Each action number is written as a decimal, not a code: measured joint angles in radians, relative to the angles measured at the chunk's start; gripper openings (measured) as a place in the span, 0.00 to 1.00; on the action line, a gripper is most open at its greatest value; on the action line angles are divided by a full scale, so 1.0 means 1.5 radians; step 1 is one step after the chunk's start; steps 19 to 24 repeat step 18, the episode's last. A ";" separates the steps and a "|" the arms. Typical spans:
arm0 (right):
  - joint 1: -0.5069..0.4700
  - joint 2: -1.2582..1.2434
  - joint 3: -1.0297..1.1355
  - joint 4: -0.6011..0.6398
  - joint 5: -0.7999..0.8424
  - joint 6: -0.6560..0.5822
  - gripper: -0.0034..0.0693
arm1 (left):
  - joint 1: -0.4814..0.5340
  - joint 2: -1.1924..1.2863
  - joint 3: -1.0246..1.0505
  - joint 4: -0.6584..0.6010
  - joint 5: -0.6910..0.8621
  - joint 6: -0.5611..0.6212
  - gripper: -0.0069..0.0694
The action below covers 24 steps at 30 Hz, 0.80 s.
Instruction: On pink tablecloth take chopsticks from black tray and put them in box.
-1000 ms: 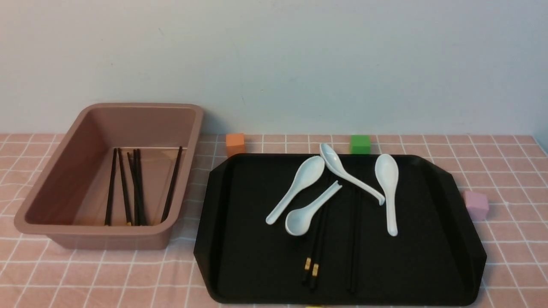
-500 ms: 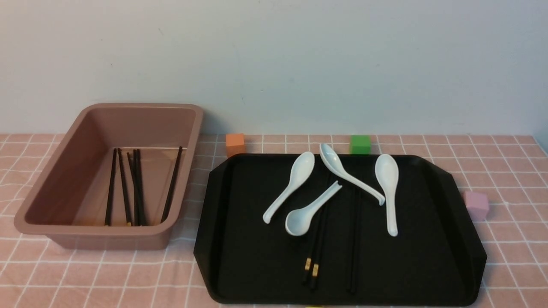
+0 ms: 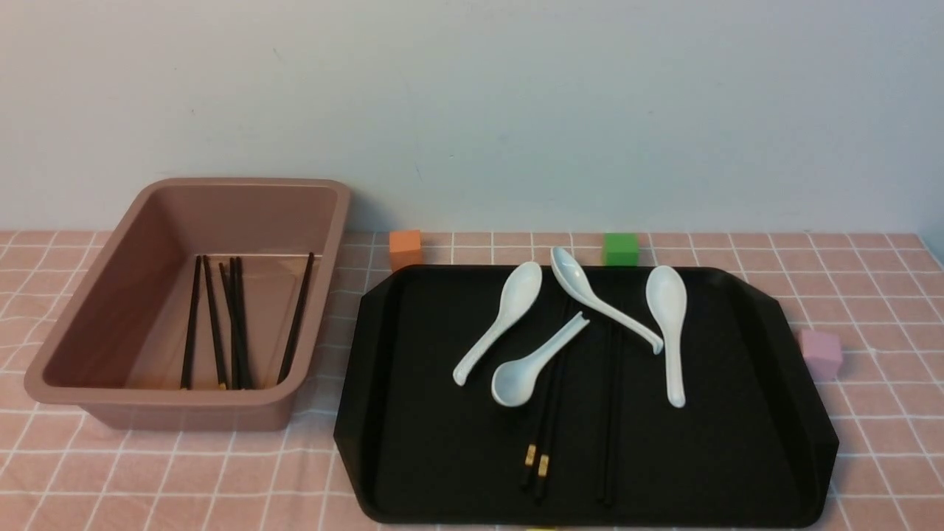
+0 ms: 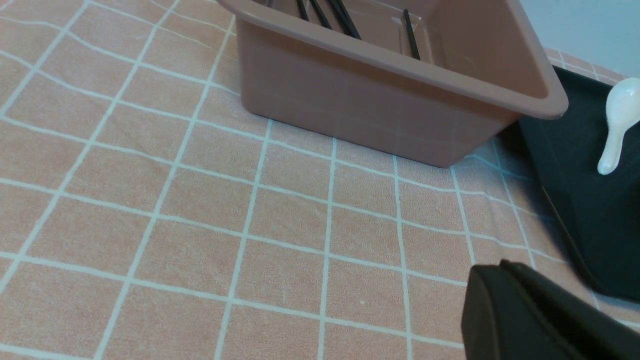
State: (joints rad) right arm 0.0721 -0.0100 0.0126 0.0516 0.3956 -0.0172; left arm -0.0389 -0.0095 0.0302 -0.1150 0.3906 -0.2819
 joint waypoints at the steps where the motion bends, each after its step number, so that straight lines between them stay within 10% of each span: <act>1: 0.000 0.000 0.000 0.000 0.000 0.000 0.38 | 0.000 0.000 0.000 0.000 0.000 0.000 0.08; 24: 0.000 0.000 0.000 -0.001 0.000 0.000 0.38 | 0.000 0.000 0.000 0.000 0.000 0.000 0.10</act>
